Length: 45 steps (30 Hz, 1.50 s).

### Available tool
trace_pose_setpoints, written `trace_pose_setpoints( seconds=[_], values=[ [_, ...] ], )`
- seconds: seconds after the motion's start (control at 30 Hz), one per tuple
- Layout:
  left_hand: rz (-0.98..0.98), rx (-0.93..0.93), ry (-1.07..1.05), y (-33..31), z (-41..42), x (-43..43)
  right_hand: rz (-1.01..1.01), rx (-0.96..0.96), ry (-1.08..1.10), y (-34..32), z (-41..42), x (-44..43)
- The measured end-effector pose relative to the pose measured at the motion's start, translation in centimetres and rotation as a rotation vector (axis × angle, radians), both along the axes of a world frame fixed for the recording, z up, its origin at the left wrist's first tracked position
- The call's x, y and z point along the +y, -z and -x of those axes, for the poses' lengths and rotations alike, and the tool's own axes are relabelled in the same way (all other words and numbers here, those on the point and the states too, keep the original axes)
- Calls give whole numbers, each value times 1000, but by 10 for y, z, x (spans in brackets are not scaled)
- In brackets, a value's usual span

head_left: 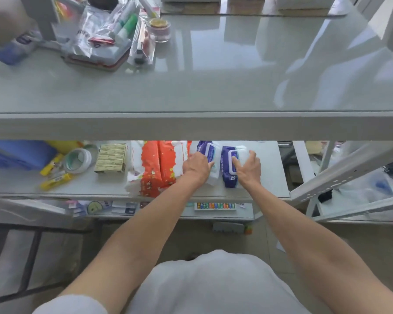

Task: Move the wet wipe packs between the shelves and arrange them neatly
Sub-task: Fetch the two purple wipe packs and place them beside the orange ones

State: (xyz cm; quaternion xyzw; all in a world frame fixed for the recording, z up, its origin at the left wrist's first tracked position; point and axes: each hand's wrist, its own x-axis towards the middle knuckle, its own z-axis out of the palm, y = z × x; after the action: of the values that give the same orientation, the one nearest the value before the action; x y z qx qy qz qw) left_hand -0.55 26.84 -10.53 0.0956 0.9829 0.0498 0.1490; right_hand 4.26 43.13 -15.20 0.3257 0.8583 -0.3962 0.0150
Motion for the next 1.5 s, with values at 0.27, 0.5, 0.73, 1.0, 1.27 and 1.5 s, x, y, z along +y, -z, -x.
trace_pose_setpoints(
  seconds=[0.27, 0.5, 0.73, 1.0, 1.27, 1.5],
  values=[
    [264, -88, 150, 19, -18, -4, -75, -59, -84, 0, 0, -24],
    [-213, 306, 148, -8, -6, -55, -340, 115, -68, -17, 9, -56],
    [-196, -30, -537, -19, 36, -180, -137, 13, -384, -39, 34, -158],
    [-627, -293, -536, -4, 32, -207, -49, -229, -306, -32, 44, -181],
    [-616, -286, -512, 2, 34, -213, -307, 70, -128, -35, 23, -129],
    [-632, -281, -507, 0, 27, -211, -166, -208, 68, -3, 1, -66]
  ],
)
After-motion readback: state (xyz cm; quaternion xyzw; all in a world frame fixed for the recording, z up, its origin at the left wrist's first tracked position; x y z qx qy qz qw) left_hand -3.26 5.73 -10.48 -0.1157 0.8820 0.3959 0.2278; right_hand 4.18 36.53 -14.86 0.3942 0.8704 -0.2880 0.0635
